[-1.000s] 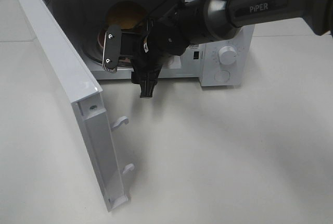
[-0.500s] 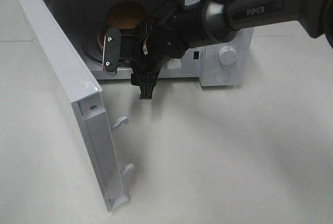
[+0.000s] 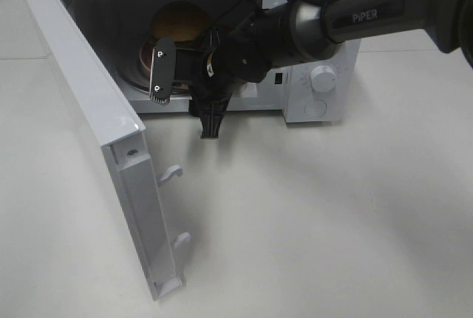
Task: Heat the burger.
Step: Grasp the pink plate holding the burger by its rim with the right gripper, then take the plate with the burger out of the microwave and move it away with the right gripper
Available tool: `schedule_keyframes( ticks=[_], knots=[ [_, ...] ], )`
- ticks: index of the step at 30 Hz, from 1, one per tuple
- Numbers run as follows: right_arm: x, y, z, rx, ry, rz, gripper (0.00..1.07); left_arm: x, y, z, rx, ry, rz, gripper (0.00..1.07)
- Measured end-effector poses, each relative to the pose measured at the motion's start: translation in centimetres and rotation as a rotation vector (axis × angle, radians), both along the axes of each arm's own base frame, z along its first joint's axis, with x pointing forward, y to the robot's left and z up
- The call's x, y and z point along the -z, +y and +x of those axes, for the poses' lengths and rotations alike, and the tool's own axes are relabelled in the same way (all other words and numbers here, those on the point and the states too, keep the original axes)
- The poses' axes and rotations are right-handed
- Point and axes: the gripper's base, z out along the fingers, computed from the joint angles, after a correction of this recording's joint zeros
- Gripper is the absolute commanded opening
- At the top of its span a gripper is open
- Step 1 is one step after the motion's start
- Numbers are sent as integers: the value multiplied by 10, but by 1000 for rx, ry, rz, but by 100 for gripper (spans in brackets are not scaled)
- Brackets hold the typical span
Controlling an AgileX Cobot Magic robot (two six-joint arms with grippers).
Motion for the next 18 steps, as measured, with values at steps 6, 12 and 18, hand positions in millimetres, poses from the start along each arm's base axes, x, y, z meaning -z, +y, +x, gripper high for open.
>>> schedule_keyframes(
  ticks=[6, 12, 18],
  knots=[
    [-3, 0, 3, 2, -10, 8, 24, 0, 0, 0, 0, 0, 0, 0],
    [-4, 0, 3, 0, -15, 5, 13, 0, 0, 0, 0, 0, 0, 0],
    [-3, -2, 2, 6, 0, -13, 4, 0, 0, 0, 0, 0, 0, 0]
  ],
)
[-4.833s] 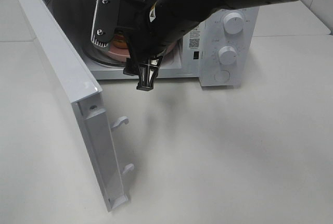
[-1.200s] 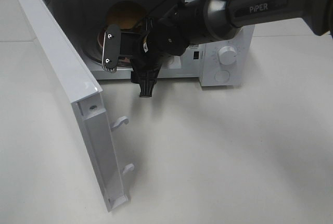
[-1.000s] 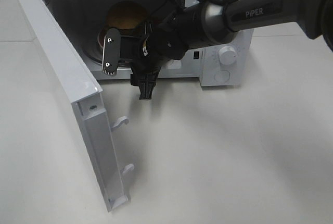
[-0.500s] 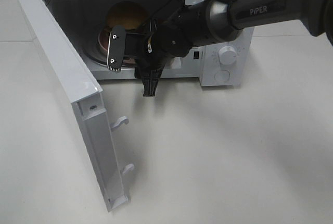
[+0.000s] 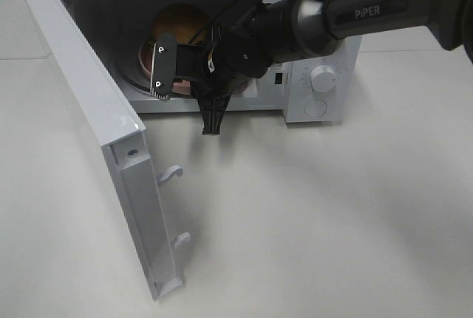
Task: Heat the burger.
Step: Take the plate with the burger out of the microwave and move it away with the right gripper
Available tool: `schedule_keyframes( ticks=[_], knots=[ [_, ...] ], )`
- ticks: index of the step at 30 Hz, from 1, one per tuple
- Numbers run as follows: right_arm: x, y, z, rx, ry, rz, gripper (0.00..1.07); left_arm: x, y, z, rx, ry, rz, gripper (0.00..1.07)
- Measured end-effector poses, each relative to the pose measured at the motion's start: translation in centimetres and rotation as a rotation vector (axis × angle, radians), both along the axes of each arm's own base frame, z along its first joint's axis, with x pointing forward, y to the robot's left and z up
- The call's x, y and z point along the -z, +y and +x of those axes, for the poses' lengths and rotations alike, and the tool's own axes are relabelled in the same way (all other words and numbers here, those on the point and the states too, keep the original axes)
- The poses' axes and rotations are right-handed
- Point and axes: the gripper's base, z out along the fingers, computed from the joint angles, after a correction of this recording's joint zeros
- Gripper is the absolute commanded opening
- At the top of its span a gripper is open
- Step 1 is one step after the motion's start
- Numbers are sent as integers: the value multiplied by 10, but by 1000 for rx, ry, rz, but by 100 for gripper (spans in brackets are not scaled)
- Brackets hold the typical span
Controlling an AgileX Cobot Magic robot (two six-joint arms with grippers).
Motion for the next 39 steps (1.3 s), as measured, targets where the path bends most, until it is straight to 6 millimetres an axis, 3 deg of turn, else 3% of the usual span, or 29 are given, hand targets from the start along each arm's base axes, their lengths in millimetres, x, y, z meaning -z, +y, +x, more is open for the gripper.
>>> schedule_keyframes(
  ticks=[4, 18, 39],
  knots=[
    [1, 0, -1, -1, 6, -11, 0, 0, 0, 0, 0, 0, 0, 0],
    [0, -2, -2, -18, 13, -51, 0, 0, 0, 0, 0, 0, 0, 0],
    [-24, -9, -11, -69, 26, -148, 0, 0, 0, 0, 0, 0, 0, 0]
  ],
)
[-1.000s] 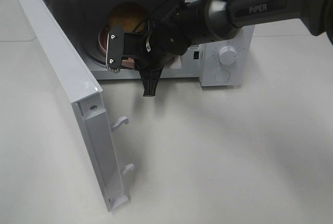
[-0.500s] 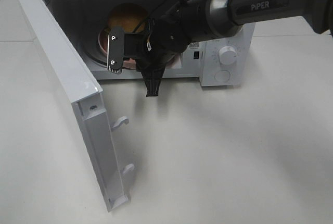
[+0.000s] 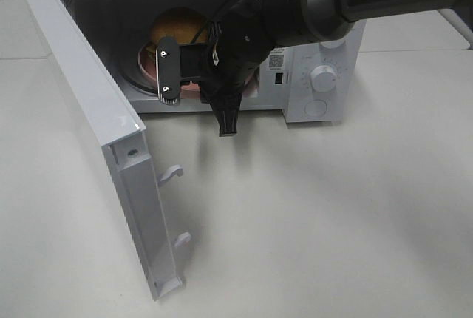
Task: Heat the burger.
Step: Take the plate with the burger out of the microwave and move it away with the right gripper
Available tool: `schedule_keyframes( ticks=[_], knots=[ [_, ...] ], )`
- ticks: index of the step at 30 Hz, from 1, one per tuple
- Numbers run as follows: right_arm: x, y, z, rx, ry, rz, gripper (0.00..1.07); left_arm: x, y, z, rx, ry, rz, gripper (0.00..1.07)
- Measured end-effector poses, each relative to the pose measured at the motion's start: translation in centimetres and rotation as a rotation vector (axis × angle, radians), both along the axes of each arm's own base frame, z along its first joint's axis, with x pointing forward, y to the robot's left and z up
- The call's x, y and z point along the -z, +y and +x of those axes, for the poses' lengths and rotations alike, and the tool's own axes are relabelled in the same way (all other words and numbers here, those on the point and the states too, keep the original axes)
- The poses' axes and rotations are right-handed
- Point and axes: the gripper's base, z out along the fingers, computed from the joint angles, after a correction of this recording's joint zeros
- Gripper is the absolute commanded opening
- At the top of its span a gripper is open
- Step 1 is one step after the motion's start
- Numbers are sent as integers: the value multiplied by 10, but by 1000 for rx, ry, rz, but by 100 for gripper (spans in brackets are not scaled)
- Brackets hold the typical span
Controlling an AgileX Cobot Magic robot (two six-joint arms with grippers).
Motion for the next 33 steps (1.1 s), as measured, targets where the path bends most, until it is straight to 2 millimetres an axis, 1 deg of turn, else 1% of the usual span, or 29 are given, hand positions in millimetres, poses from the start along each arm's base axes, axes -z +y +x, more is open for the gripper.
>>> schedule_keyframes(
  ticks=[10, 18, 22, 26, 31, 33],
  knots=[
    [-19, -3, -6, -28, 0, -27, 0, 0, 0, 0, 0, 0, 0, 0],
    [-21, -6, -20, -120, -11, -100, 0, 0, 0, 0, 0, 0, 0, 0],
    [-20, -5, -23, -133, -9, -110, 0, 0, 0, 0, 0, 0, 0, 0],
    [-23, -4, -25, -135, -11, -110, 0, 0, 0, 0, 0, 0, 0, 0],
    [-38, -3, -32, -143, -27, -101, 0, 0, 0, 0, 0, 0, 0, 0],
    [-41, -5, -35, -146, -28, -99, 0, 0, 0, 0, 0, 0, 0, 0]
  ],
)
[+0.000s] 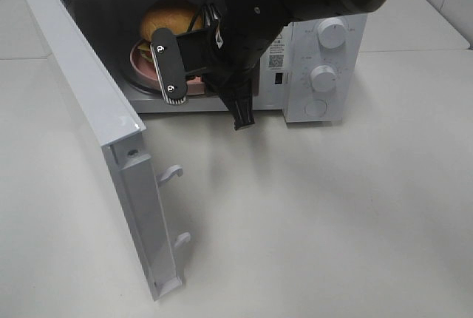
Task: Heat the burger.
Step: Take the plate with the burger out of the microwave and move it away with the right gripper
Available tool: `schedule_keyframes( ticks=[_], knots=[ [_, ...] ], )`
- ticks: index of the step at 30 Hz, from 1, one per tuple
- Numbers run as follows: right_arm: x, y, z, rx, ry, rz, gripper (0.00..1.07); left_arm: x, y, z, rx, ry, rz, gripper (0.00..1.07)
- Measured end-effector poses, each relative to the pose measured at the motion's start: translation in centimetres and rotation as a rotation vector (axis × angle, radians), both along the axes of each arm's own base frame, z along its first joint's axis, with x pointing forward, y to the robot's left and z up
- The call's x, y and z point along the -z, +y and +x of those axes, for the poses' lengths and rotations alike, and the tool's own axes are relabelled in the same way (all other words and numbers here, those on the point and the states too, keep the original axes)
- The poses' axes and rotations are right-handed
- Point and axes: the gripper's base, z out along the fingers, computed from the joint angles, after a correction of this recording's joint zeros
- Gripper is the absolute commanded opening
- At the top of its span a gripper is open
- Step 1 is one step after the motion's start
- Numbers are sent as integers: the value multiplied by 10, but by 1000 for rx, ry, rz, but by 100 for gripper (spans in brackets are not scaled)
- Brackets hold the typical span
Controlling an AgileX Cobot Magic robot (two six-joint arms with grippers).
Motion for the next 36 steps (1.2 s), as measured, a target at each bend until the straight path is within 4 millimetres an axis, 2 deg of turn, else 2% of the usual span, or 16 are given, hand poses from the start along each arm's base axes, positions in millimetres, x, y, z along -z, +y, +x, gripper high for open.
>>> schedule_keyframes(
  ticks=[10, 36],
  knots=[
    [12, -13, -22, -41, 11, -9, 0, 0, 0, 0, 0, 0, 0, 0],
    [13, -47, -65, -100, -8, 20, 0, 0, 0, 0, 0, 0, 0, 0]
  ],
)
